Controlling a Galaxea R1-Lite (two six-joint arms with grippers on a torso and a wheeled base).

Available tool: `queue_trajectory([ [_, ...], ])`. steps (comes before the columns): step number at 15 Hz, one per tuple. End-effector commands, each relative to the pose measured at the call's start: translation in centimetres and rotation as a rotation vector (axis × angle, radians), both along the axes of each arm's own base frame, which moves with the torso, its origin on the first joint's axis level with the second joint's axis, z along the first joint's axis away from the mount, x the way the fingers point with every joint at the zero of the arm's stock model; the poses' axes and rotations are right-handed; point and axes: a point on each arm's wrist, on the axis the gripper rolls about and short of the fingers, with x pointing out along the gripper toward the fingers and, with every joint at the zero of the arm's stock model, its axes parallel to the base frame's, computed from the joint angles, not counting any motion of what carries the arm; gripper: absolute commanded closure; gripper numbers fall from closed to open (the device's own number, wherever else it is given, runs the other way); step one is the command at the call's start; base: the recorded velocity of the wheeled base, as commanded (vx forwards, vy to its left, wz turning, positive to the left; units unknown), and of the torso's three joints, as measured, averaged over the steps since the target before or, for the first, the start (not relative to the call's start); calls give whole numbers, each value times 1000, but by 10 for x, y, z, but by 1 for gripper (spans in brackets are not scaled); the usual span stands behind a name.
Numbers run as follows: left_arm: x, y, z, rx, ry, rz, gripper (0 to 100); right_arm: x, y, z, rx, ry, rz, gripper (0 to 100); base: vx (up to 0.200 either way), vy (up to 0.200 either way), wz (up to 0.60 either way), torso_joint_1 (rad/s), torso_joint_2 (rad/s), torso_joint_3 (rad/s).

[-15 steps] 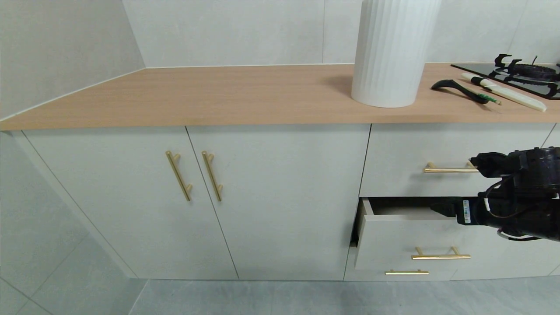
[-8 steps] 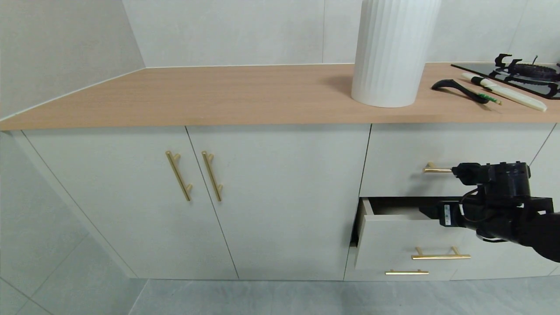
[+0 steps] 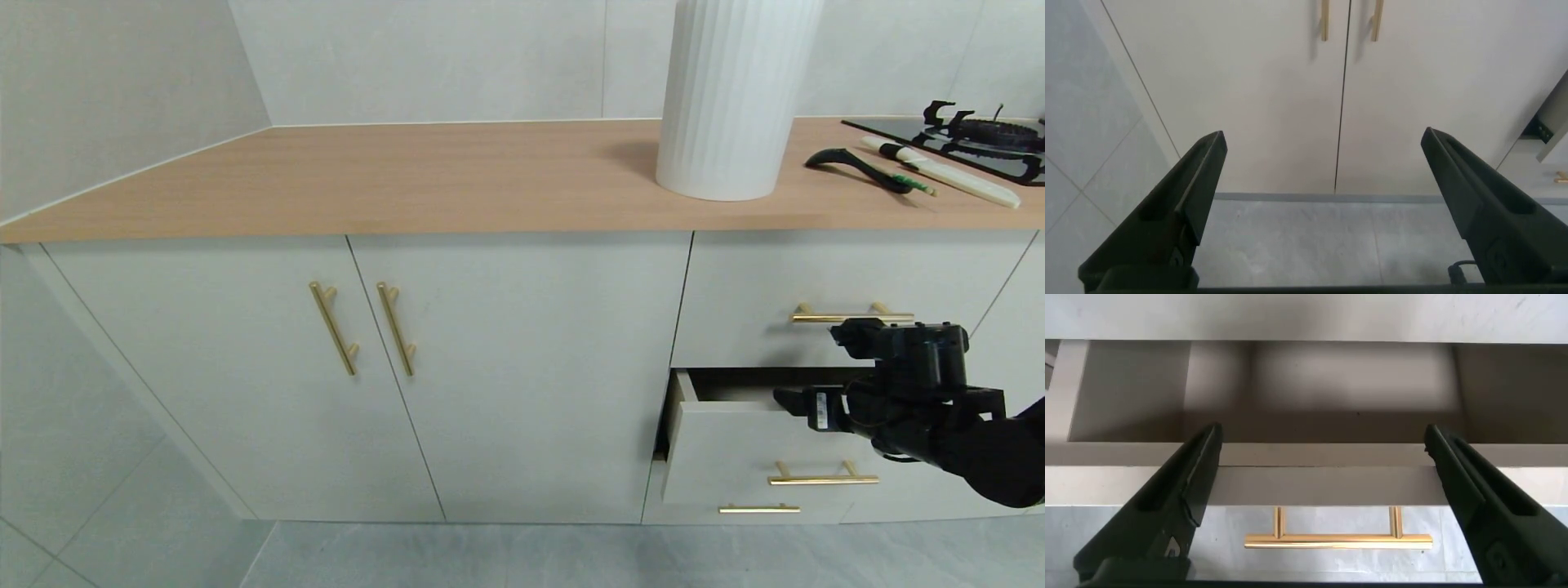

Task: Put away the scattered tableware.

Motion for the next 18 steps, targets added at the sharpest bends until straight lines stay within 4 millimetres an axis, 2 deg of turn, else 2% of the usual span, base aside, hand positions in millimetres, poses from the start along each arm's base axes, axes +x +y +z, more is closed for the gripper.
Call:
queue_trajectory([
  [1, 0, 0, 0, 0, 1, 0, 0, -4, 0, -1, -4, 15, 2, 0, 0, 0, 0, 0, 0, 0],
  [6, 0, 0, 0, 0, 3, 0, 0, -17, -2, 12, -16, 92, 6, 0, 0, 0, 0, 0, 0, 0],
  [9, 0, 0, 0, 0, 3, 0, 0, -29, -3, 28, -29, 186, 9, 0, 0, 0, 0, 0, 0, 0],
  [13, 0, 0, 0, 0, 1, 0, 0, -48, -5, 40, -75, 394, 33, 0, 0, 0, 0, 0, 0, 0],
  [18, 0, 0, 0, 0, 1, 0, 0, -79, 2, 40, -169, 635, 140, 0, 0, 0, 0, 0, 0, 0],
])
